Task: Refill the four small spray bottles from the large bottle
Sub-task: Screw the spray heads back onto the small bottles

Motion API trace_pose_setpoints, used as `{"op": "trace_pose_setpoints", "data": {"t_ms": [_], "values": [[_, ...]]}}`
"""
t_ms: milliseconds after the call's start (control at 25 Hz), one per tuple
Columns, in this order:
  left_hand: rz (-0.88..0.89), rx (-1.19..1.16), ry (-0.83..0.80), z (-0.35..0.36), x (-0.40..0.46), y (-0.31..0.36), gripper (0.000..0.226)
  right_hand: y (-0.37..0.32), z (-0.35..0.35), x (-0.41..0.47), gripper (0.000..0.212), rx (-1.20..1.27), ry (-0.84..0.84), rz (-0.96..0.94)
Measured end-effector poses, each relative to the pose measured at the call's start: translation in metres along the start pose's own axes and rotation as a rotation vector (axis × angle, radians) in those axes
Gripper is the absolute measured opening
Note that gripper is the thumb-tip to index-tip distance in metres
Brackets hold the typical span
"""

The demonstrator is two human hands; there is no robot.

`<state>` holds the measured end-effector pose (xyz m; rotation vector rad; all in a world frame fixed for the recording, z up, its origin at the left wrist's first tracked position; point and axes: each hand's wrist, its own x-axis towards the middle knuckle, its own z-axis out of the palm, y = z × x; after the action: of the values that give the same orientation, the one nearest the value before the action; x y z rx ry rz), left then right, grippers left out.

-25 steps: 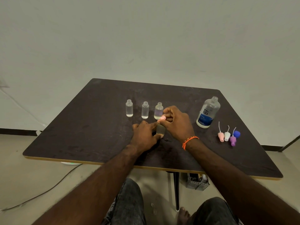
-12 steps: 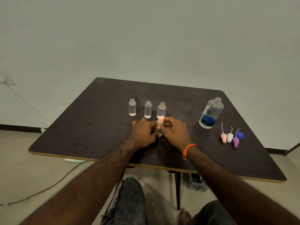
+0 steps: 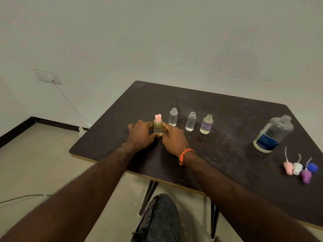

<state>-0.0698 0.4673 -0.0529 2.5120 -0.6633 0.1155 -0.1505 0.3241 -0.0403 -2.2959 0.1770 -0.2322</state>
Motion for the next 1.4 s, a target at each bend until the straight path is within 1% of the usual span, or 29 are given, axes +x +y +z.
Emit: {"op": "trace_pose_setpoints", "data": {"t_ms": [240, 360, 400, 480, 520, 560, 640, 680, 720, 800, 840, 880, 960, 1040, 1120, 1240, 1400], "values": [[-0.050, 0.046, 0.032, 0.004, 0.031, -0.019, 0.019, -0.005, 0.017, 0.039, 0.047, 0.030, -0.018, 0.022], [-0.070, 0.015, 0.035, 0.005, 0.038, -0.022, 0.022, -0.003, 0.023, 0.048, 0.049, 0.018, -0.017, 0.030], [-0.084, 0.000, 0.027, 0.006, 0.039, -0.022, 0.023, -0.003, 0.024, 0.049, 0.046, 0.011, -0.016, 0.037], [-0.120, -0.030, 0.000, 0.004, 0.039, -0.023, 0.027, -0.003, 0.024, 0.046, 0.029, 0.003, -0.003, 0.052], [-0.131, -0.034, -0.013, 0.003, 0.038, -0.024, 0.030, -0.004, 0.023, 0.042, 0.020, 0.012, 0.021, 0.056], [-0.141, -0.031, -0.017, 0.001, 0.036, -0.024, 0.037, -0.004, 0.021, 0.036, 0.017, 0.031, 0.041, 0.054], [-0.186, -0.022, 0.008, -0.004, 0.026, -0.025, 0.059, -0.001, 0.014, 0.022, 0.035, 0.060, 0.070, 0.056], [-0.206, -0.018, 0.040, -0.006, 0.018, -0.023, 0.066, 0.001, 0.008, 0.016, 0.042, 0.059, 0.076, 0.063], [-0.213, -0.019, 0.091, -0.008, 0.010, -0.021, 0.064, 0.005, 0.003, 0.010, 0.043, 0.048, 0.082, 0.066], [-0.185, -0.037, 0.223, -0.007, -0.009, -0.010, 0.040, 0.013, -0.010, -0.003, 0.041, 0.024, 0.098, 0.070], [-0.159, -0.044, 0.261, -0.006, -0.020, -0.001, 0.031, 0.016, -0.017, -0.011, 0.039, 0.018, 0.118, 0.073], [-0.129, -0.044, 0.265, -0.005, -0.029, 0.009, 0.028, 0.021, -0.023, -0.017, 0.038, 0.015, 0.142, 0.074], [-0.046, -0.037, 0.207, 0.004, -0.042, 0.029, 0.025, 0.028, -0.035, -0.030, 0.037, 0.006, 0.174, 0.075], [0.043, -0.037, 0.141, 0.018, -0.046, 0.050, 0.034, 0.032, -0.045, -0.039, 0.036, -0.003, 0.194, 0.079], [0.076, -0.072, 0.108, 0.029, -0.041, 0.071, 0.051, 0.035, -0.052, -0.042, 0.037, -0.012, 0.208, 0.080], [-0.016, -0.160, 0.111, 0.042, -0.022, 0.090, 0.070, 0.038, -0.059, -0.039, 0.037, -0.010, 0.234, 0.081], [-0.165, -0.319, 0.202, 0.052, 0.011, 0.087, 0.072, 0.046, -0.061, -0.036, 0.034, -0.006, 0.264, 0.061]]}}
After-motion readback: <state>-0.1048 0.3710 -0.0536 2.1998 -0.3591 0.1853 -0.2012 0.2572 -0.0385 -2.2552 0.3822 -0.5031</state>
